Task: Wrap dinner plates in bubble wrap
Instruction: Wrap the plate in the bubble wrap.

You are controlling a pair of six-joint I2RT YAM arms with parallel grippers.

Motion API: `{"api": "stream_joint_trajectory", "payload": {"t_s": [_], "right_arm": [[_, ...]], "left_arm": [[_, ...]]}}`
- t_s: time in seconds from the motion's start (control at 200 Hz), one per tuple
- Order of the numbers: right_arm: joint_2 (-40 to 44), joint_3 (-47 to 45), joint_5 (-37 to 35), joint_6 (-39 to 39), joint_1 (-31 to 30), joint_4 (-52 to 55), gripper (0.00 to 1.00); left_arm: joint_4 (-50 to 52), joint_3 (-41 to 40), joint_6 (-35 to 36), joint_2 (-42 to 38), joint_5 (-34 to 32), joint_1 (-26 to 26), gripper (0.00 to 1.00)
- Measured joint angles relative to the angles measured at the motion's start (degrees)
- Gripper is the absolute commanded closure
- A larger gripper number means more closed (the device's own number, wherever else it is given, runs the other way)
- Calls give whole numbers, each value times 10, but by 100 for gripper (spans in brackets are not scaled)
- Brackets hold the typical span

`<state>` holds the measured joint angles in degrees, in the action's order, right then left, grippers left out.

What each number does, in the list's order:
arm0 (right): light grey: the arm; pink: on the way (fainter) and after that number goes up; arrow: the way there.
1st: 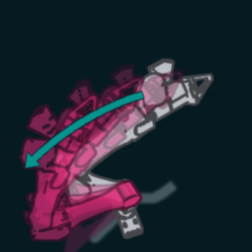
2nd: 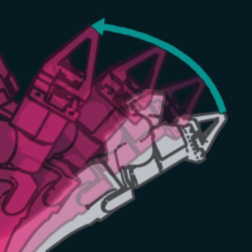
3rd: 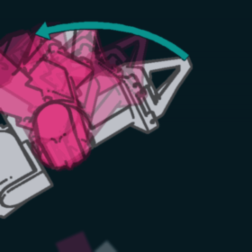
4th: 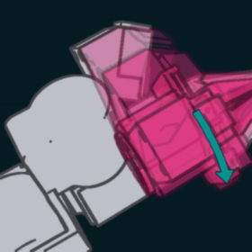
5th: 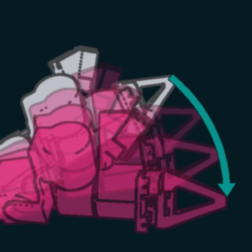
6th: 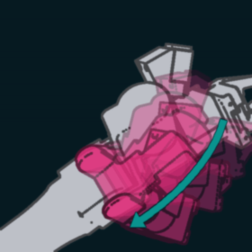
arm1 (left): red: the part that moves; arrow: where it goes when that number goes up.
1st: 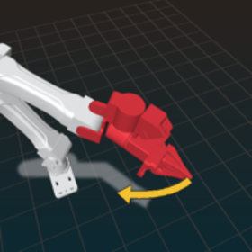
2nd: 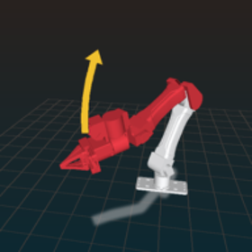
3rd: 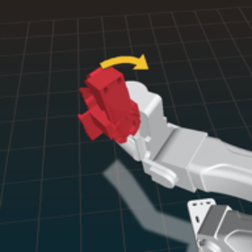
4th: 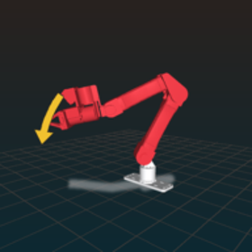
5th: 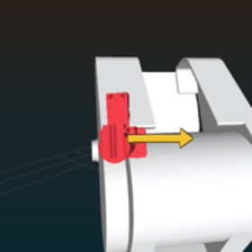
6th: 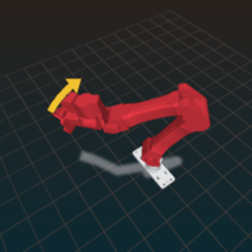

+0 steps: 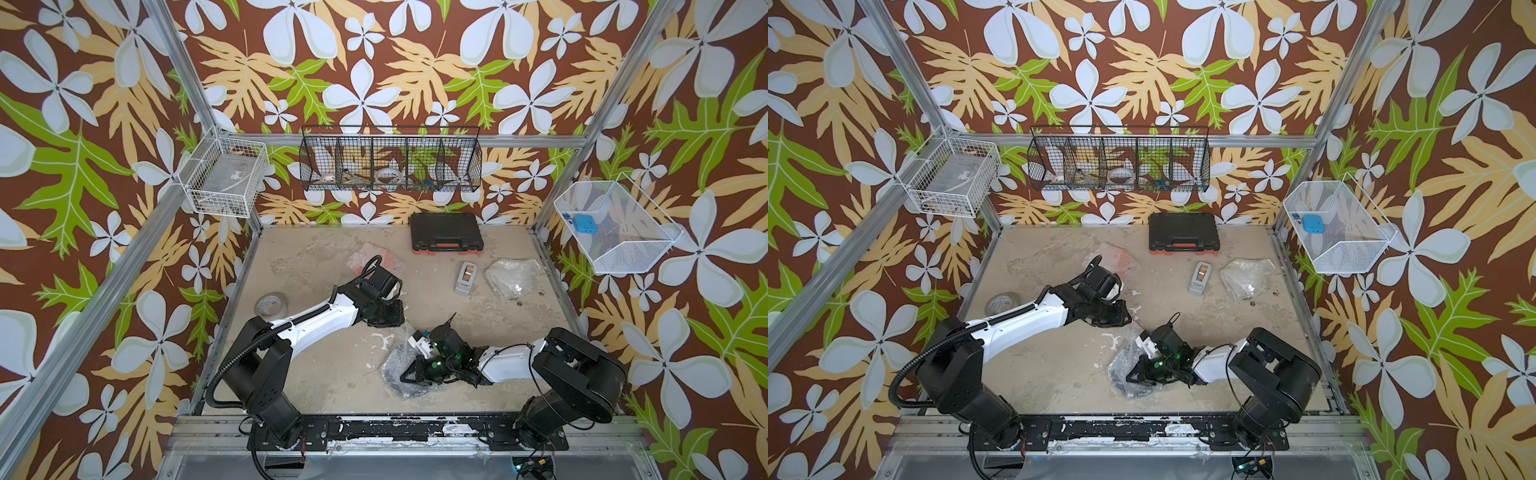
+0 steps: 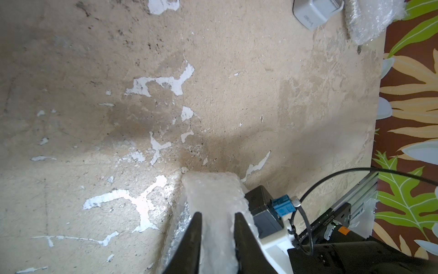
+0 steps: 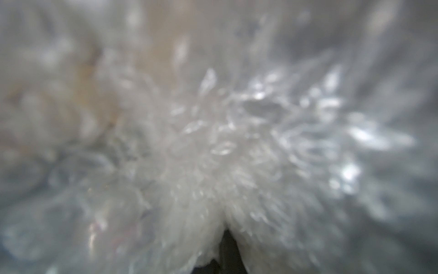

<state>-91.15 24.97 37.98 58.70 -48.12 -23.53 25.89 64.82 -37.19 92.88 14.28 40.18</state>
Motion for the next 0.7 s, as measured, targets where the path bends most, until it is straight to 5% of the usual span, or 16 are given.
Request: {"api": "stream_joint_trajectory", "payload": {"t_s": [0.175,0.315,0.701], "right_arm": [[0,-1,0,0,0,-3,100],[1,-1,-1,0,0,-2,100],[-6,-1,6,5,0,-11,100]], "left_arm": [[0,-1,-2,-3,3,0,98],[-13,-24,-5,-21,15,2,100],[-208,-277,-120,-84,124,52,100]]}}
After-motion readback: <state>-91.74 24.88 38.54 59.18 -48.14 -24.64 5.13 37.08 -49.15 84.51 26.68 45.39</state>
